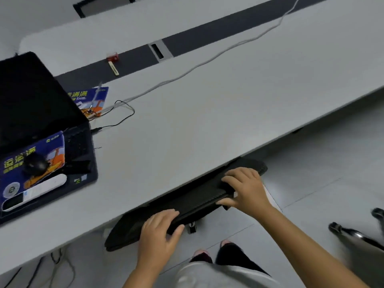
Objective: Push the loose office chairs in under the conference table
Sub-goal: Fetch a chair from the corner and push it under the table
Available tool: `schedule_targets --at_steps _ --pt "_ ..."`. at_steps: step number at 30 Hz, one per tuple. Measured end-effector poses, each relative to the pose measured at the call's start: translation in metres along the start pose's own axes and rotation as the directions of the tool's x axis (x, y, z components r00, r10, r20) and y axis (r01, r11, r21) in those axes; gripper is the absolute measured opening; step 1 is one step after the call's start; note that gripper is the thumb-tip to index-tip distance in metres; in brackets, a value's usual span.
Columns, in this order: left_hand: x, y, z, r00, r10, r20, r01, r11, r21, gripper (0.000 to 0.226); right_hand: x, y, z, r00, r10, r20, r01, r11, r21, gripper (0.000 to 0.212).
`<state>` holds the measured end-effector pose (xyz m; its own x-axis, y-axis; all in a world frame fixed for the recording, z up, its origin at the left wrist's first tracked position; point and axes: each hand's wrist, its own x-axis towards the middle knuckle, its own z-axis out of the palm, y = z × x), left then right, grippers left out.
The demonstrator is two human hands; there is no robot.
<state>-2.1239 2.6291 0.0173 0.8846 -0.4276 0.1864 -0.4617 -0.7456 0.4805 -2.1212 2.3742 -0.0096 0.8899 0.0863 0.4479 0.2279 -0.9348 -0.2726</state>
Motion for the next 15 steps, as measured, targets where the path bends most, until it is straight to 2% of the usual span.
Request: schedule_targets --at_steps 2,3,4,5,7,9,10,12,13,15 --pt "0.011 0.021 0.007 0.994 0.097 0.044 -0.087 0.976 -0.201 0.032 -0.023 -0.012 -0.008 0.979 0.201 -0.017 -0.199 0.977 0.071 0.045" --pt "0.016 0.031 0.012 0.985 0.158 0.064 -0.135 0.951 -0.277 0.026 -0.038 -0.019 -0.014 0.946 0.322 -0.045 -0.315 0.942 0.114 0.042" --pt "0.019 0.04 0.018 0.971 0.216 0.1 -0.171 0.926 -0.336 0.023 -0.054 -0.025 -0.022 0.883 0.464 -0.07 -0.447 0.877 0.174 0.043" --pt "0.022 0.048 0.023 0.952 0.266 0.154 -0.188 0.901 -0.392 0.023 -0.072 -0.032 -0.032 0.784 0.616 -0.082 -0.584 0.775 0.243 0.048" --pt "0.025 0.065 0.035 0.904 0.317 0.289 -0.142 0.857 -0.495 0.026 -0.113 -0.047 -0.049 0.532 0.843 -0.076 -0.778 0.522 0.349 0.065" --pt "0.023 0.084 0.053 0.834 0.341 0.434 -0.054 0.834 -0.549 0.03 -0.158 -0.065 -0.064 0.324 0.945 -0.048 -0.857 0.315 0.408 0.073" --pt "0.019 0.095 0.063 0.789 0.363 0.496 -0.032 0.83 -0.557 0.029 -0.18 -0.075 -0.072 0.251 0.967 -0.042 -0.871 0.244 0.426 0.072" --pt "0.003 0.121 0.084 0.673 0.4 0.622 0.029 0.826 -0.562 0.012 -0.225 -0.097 -0.088 0.118 0.992 -0.038 -0.886 0.122 0.448 0.058" --pt "-0.008 0.135 0.095 0.622 0.407 0.669 0.073 0.821 -0.567 0.016 -0.25 -0.11 -0.095 0.042 0.998 -0.041 -0.88 0.056 0.473 0.05" --pt "-0.033 0.162 0.115 0.559 0.408 0.722 0.147 0.808 -0.57 0.043 -0.298 -0.138 -0.108 -0.115 0.992 -0.056 -0.843 -0.068 0.534 0.048"
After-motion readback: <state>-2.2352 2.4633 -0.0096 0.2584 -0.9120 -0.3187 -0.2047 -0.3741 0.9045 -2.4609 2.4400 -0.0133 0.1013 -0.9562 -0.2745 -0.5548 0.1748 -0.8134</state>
